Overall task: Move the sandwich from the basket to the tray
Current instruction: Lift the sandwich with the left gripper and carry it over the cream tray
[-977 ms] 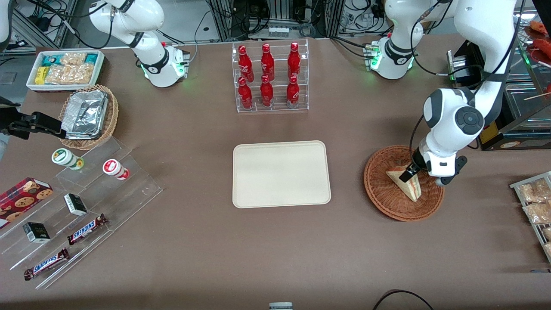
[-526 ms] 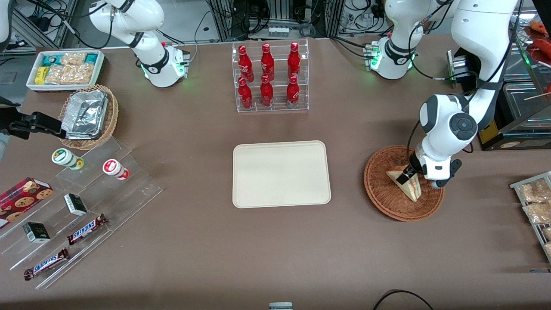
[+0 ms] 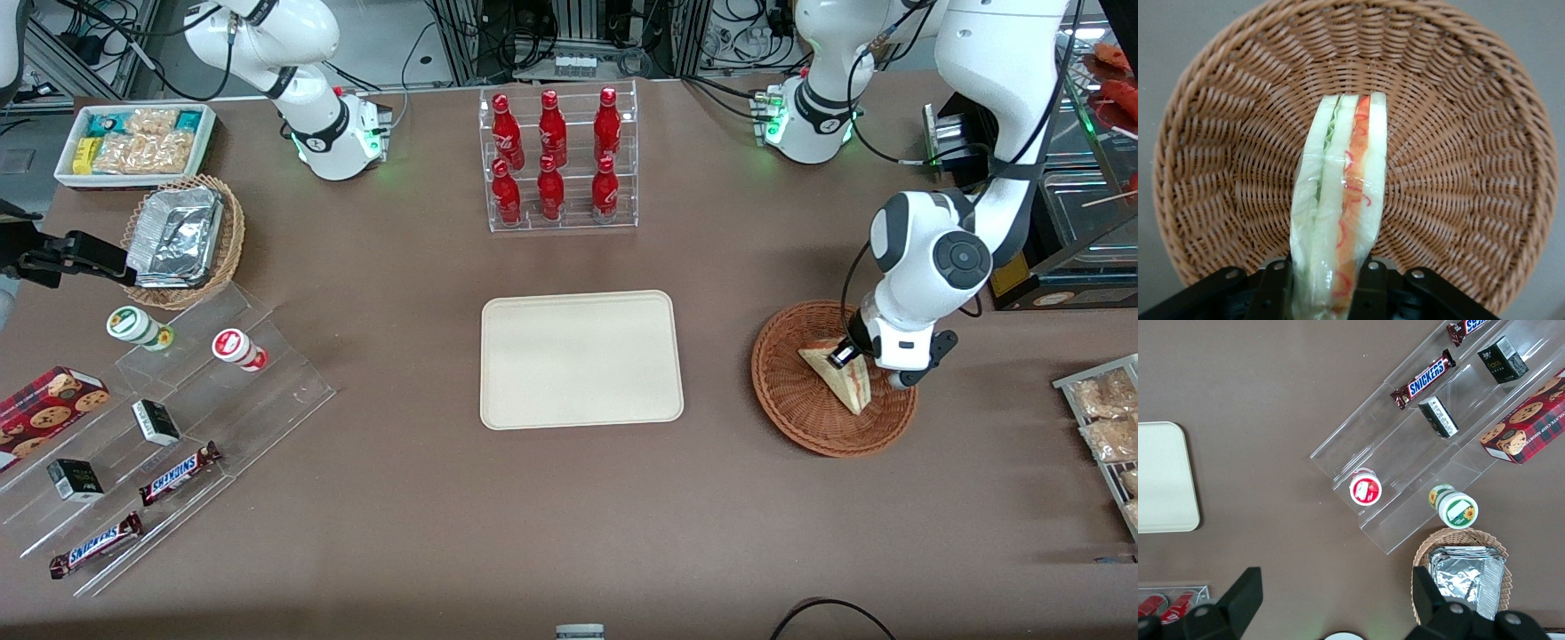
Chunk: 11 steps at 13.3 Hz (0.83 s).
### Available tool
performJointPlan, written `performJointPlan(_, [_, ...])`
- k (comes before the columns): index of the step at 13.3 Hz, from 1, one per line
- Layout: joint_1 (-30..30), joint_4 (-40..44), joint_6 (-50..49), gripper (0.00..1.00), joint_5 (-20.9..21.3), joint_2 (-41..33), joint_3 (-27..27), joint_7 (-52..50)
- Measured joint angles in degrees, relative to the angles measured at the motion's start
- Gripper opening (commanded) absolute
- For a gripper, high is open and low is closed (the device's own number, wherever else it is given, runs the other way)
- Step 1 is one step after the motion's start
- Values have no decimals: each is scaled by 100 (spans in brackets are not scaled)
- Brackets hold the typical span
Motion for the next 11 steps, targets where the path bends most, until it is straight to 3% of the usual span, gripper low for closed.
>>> performJointPlan(3, [-69, 539, -933, 0, 1, -211, -60, 82])
performJointPlan(7, [-766, 1836, -2485, 0, 2, 1, -120, 106])
performJointPlan(11, [-1650, 2559, -2795, 0, 1, 554, -157, 75])
